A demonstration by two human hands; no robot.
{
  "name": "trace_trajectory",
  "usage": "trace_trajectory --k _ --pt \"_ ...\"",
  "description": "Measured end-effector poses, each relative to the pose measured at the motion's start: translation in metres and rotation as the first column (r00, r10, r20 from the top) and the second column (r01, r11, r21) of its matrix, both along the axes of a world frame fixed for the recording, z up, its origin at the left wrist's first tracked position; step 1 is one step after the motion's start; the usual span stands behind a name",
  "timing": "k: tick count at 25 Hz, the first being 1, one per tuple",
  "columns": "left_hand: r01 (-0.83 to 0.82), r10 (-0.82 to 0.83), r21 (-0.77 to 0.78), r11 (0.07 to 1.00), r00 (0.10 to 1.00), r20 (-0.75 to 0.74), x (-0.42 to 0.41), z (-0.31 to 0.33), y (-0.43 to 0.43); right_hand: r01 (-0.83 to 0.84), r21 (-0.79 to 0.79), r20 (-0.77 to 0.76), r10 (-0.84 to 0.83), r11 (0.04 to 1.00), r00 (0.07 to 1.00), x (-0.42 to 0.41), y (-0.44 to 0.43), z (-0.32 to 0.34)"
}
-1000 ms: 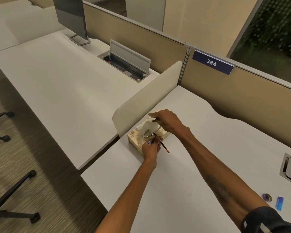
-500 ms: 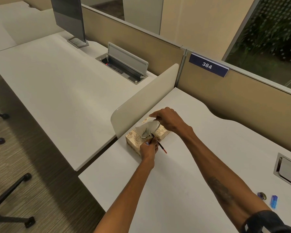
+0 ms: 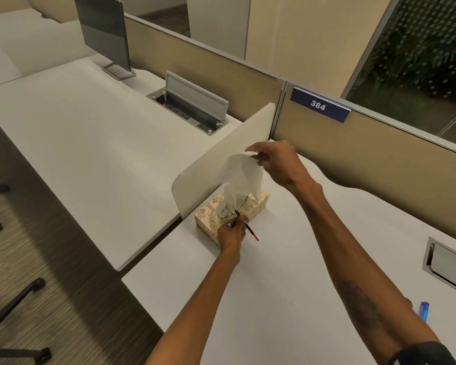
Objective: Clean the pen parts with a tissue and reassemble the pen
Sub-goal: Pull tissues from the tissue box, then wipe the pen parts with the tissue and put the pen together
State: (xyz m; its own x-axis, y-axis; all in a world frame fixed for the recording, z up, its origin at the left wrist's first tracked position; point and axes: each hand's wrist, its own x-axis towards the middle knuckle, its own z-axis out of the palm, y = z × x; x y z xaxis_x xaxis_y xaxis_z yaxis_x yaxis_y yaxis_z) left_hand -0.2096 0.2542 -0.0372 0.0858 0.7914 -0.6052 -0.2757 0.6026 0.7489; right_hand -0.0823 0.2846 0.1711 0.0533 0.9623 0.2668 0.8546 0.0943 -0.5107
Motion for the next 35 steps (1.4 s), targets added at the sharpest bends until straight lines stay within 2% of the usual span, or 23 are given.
trace_trajectory --k 4,7,11,16,18,22,24,26,28,30,32,35 --pt "0.021 -0.017 0.06 0.998 0.998 -0.059 -0.002 0.002 -0.006 0.207 0.092 -0.147 -0.193 0.974 0.97 0.019 -0.015 0.001" --pt "0.074 -0.062 0.21 0.975 0.996 -0.066 0.004 0.022 -0.02 0.37 0.021 -0.291 -0.349 0.929 0.891 0.043 -0.037 -0.009" --pt "0.214 -0.189 0.413 0.885 0.977 -0.101 0.027 0.069 -0.049 0.472 -0.079 -0.494 -0.446 0.878 0.747 0.068 -0.078 -0.018" --pt "0.335 -0.232 0.555 0.761 0.94 -0.25 0.058 0.115 -0.088 0.555 -0.111 -0.715 -0.454 0.824 0.531 0.094 -0.136 -0.023" --pt "0.353 -0.235 0.574 0.739 0.933 -0.271 0.068 0.127 -0.104 0.551 -0.135 -0.785 -0.428 0.824 0.448 0.104 -0.16 -0.024" --pt "0.348 -0.191 0.681 0.644 0.935 -0.298 0.084 0.144 -0.128 0.534 -0.192 -0.847 -0.414 0.823 0.334 0.121 -0.206 -0.024" --pt "0.391 -0.245 0.677 0.623 0.92 -0.306 0.09 0.154 -0.137 0.525 -0.214 -0.848 -0.423 0.824 0.319 0.126 -0.228 -0.022" --pt "0.48 -0.374 0.622 0.618 0.876 -0.304 0.097 0.163 -0.146 0.498 -0.21 -0.873 -0.391 0.841 0.293 0.13 -0.249 -0.02" --pt "0.592 -0.531 0.561 0.579 0.796 -0.291 0.104 0.17 -0.155 0.466 -0.191 -0.903 -0.34 0.864 0.261 0.135 -0.268 -0.02" --pt "0.697 -0.634 0.516 0.497 0.698 -0.333 0.111 0.176 -0.166 0.441 -0.18 -0.917 -0.312 0.879 0.249 0.141 -0.284 -0.023" --pt "0.764 -0.663 0.486 0.424 0.628 -0.409 0.118 0.176 -0.178 0.43 -0.177 -0.925 -0.298 0.885 0.234 0.147 -0.299 -0.028" --pt "0.782 -0.677 0.468 0.412 0.607 -0.416 0.127 0.172 -0.193 0.434 -0.183 -0.932 -0.296 0.882 0.208 0.15 -0.317 -0.033"
